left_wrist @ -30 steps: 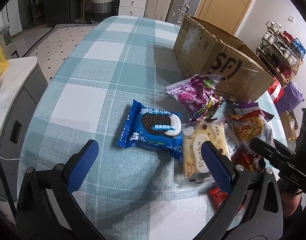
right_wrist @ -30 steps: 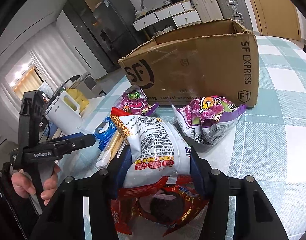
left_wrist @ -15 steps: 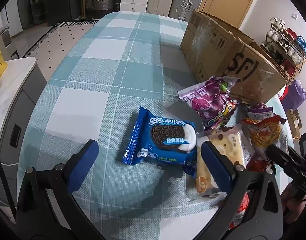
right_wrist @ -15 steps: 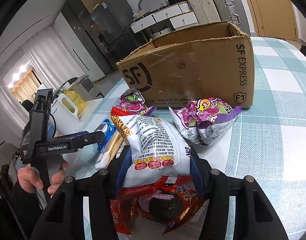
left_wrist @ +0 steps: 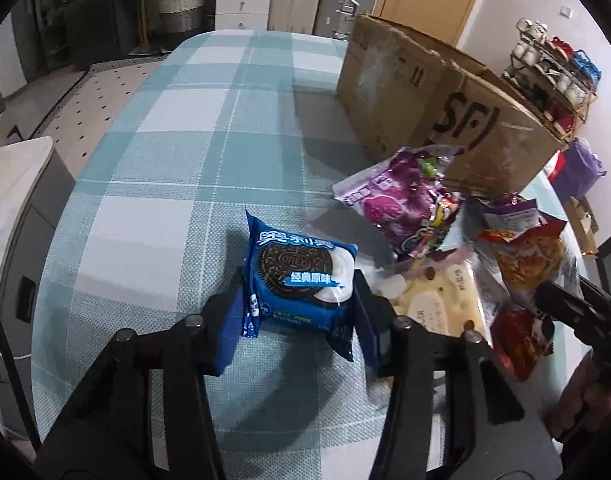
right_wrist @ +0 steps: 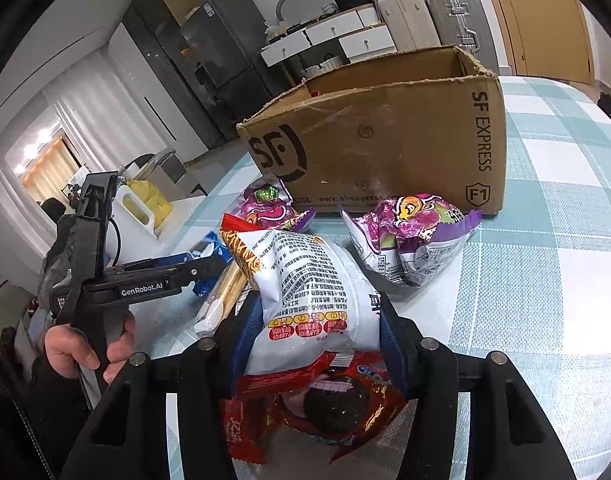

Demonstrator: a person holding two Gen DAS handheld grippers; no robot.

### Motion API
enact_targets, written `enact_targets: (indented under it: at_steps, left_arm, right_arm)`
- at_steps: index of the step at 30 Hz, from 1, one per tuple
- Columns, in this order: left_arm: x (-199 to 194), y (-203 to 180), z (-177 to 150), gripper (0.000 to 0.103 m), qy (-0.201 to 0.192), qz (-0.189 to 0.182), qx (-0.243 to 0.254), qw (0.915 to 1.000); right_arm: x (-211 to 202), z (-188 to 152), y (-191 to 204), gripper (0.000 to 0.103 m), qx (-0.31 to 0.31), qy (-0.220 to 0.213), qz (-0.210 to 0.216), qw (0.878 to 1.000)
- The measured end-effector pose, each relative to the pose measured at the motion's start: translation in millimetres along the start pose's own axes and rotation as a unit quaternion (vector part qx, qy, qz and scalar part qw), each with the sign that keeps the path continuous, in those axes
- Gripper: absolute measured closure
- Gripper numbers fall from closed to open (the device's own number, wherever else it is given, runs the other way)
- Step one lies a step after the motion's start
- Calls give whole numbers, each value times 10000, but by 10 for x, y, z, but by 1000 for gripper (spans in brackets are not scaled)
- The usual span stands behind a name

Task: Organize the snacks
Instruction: 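Carry the white bag and Oreo packet over the box with both grippers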

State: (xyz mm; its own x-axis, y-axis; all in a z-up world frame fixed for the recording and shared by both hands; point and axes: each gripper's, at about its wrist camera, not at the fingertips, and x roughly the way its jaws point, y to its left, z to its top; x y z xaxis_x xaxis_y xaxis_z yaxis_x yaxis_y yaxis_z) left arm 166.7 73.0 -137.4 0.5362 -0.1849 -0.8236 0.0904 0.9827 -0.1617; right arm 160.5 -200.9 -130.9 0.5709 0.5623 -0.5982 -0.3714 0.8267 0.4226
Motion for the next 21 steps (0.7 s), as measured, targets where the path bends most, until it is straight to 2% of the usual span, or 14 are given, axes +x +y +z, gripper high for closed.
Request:
enact_targets:
  at_steps: [10,21]
  left_arm:
    - [-82,8,-48,61,-5,-147,-16,9999]
    - [-349,-118,19,61,-249,-253,68,9993]
  right_arm:
    - [-74,19,40,48,-29,-121,-5,9999]
    - [-153,115,102,48,-109,-282,36,9995]
